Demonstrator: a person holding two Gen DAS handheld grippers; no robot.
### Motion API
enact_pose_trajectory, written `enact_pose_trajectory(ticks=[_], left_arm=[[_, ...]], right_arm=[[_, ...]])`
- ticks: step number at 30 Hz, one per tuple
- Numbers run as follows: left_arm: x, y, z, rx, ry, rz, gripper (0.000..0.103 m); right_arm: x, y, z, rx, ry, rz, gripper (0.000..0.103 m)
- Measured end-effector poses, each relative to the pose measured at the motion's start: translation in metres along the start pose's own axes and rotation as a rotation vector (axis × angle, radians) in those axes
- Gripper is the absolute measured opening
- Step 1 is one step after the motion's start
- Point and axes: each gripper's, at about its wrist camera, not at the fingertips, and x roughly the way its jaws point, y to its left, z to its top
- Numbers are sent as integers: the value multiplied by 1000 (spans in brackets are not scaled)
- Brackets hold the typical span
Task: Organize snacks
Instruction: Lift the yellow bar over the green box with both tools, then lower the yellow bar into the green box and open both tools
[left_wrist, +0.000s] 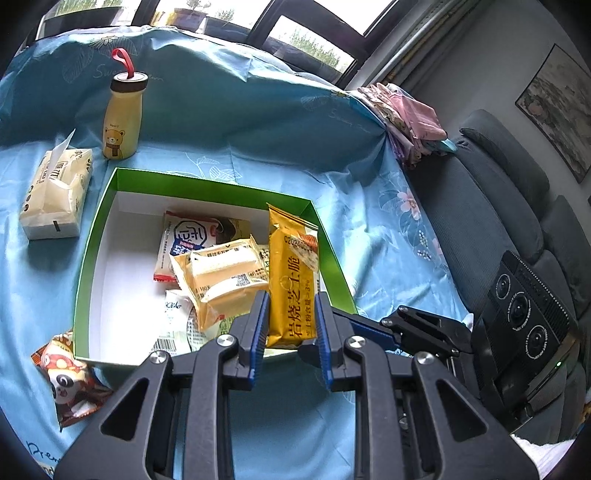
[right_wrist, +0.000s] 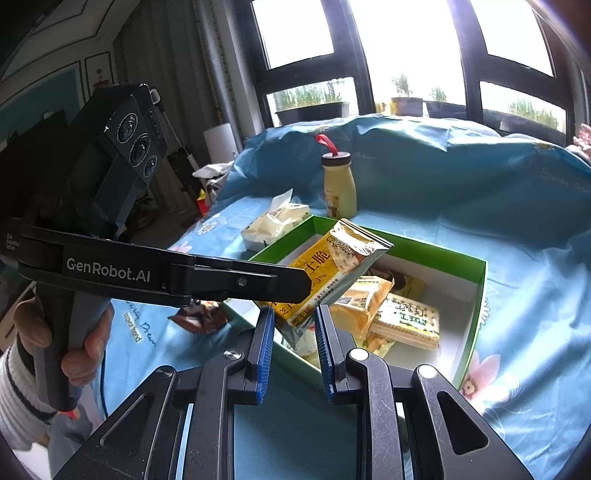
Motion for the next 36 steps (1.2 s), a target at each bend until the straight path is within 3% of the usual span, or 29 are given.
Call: enact_pose_trajectory(ticks=[36], left_arm=[[33,36,12,-70,34,19,22]], right_arm=[[45,-19,5,6,57,2,25]])
